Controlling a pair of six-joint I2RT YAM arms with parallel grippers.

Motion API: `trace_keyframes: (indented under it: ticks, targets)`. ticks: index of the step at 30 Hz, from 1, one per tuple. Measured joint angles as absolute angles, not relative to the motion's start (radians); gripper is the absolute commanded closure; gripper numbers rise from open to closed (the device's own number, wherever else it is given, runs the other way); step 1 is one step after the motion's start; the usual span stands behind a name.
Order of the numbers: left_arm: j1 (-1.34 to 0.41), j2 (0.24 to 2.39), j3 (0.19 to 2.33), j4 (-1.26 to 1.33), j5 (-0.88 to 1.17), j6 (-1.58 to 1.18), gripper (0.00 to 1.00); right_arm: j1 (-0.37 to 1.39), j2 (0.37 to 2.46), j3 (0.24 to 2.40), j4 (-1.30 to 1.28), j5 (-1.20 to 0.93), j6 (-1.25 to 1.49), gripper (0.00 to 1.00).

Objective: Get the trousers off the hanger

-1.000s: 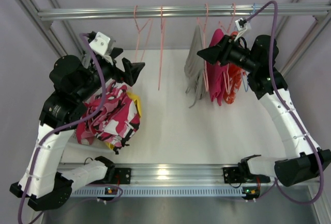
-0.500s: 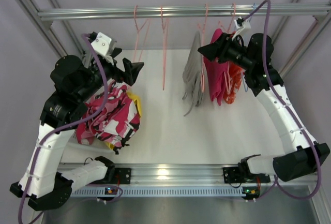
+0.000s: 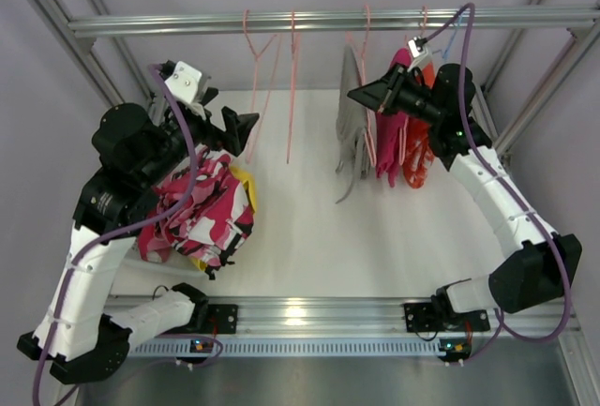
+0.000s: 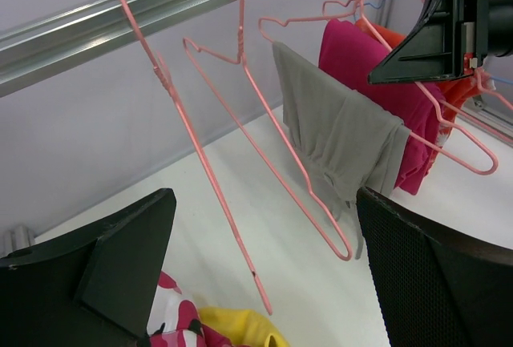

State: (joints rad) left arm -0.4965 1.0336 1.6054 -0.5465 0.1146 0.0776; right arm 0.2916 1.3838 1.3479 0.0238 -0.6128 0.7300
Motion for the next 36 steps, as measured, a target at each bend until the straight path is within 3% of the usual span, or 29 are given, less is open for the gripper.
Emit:
trace_keyframes:
  ticks: [10, 21, 36]
  targets:
    - [-0.496, 1.003, 1.536, -0.514, 0.122, 0.05, 0.01, 0.291, 1.339, 1.348, 0.038, -0.6, 0.844, 1.0]
    - [-0.504, 1.085, 1.483, -0.461, 0.327, 0.039, 0.01, 0.289, 1.218, 1.312, 0.029, -0.552, 0.929, 1.0]
    - [-0.818, 1.203, 1.45, -0.369, 0.217, 0.197, 0.01, 0.285, 1.135, 1.236, 0.04, -0.497, 0.936, 1.0]
